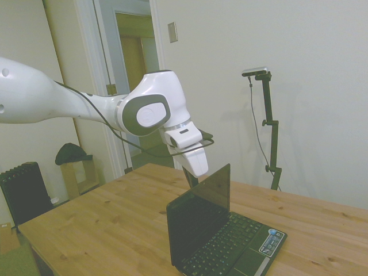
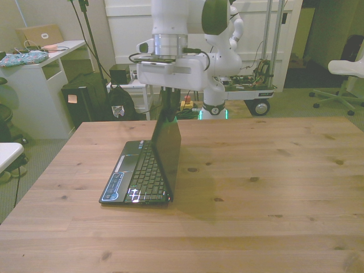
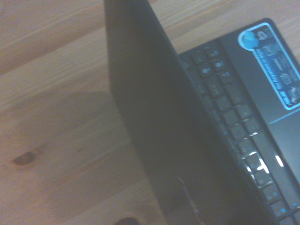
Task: Close the laptop
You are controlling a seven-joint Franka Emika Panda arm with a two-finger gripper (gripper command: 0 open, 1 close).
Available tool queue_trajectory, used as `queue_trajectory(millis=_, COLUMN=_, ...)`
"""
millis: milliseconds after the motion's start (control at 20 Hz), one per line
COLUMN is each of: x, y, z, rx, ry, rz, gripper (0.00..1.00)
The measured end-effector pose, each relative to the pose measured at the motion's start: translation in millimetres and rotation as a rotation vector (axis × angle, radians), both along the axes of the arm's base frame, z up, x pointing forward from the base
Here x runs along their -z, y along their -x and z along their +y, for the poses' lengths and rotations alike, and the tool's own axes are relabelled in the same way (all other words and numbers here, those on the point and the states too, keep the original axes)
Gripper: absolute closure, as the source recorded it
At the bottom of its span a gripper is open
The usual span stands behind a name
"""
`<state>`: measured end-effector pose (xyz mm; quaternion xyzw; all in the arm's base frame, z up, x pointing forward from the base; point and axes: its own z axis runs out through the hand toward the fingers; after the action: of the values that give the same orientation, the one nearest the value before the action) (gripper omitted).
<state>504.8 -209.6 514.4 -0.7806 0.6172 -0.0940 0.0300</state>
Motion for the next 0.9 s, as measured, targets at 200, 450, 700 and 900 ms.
queue_trajectory(millis=200, x=17, y=21, z=-45, rx=0.016, ry=-0.002, rz=0.018, gripper=1.00)
queue_trajectory(millis=450, x=51, y=25, z=-88, rx=0.034, ry=-0.010, rz=0.037, gripper=1.00)
queue_trajectory(millis=700, x=91, y=6, z=-117, rx=0.051, ry=-0.018, rz=0.074, gripper=1.00)
queue_trajectory(millis=900, x=112, y=-6, z=-122, rx=0.045, ry=-0.017, rz=0.101, gripper=1.00)
